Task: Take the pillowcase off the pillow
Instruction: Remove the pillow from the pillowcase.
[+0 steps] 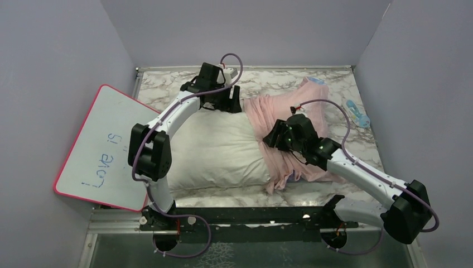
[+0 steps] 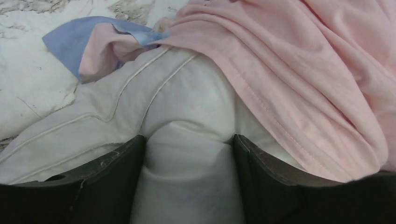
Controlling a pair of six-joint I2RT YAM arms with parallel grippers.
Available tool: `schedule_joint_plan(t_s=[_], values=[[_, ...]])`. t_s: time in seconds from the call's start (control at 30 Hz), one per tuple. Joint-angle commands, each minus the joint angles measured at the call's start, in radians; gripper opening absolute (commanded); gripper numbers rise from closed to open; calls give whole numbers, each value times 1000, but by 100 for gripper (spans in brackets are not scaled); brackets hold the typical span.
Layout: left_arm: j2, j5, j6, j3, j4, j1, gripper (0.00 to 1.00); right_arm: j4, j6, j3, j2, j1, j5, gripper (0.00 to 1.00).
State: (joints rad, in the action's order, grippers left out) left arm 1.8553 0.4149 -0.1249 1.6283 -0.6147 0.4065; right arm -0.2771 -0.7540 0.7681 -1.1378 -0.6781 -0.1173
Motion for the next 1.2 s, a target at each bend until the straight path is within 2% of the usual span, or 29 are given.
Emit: schedule_joint_plan(t_s=[0.0,0.03,0.1,0.13,0.17,0.4,0.6,0.83,0.93,1.03,1.17], values=[[-157,76,34,-163,-50,1,56,-309,38,57,-59,-12,-74,58],[-181,76,30,-196,-34,2,45,-327,41,87,-66,-12,-82,58],[-220,73,15,-247,-5,1,16,-348,44,134,-65,-13,-96,59],[-235,73,11,-264,6,0,6,-348,50,153,-57,-12,-97,60],[-250,72,11,-280,10,1,0,-341,59,172,-45,-12,-95,61],[-389,11,-28,-379,94,2,0,-308,216,395,-4,-13,-91,75],[-448,-4,-54,-415,135,2,0,-304,327,555,-48,-12,-255,86],[-464,-8,-58,-414,134,2,0,-335,408,713,-171,2,-421,91],[-470,-11,-57,-413,135,2,0,-357,427,768,-220,50,-383,92],[-479,-7,-58,-416,134,2,0,-347,438,787,-253,124,-228,93],[-491,-4,-59,-422,135,2,0,-369,464,838,-332,161,-90,94]])
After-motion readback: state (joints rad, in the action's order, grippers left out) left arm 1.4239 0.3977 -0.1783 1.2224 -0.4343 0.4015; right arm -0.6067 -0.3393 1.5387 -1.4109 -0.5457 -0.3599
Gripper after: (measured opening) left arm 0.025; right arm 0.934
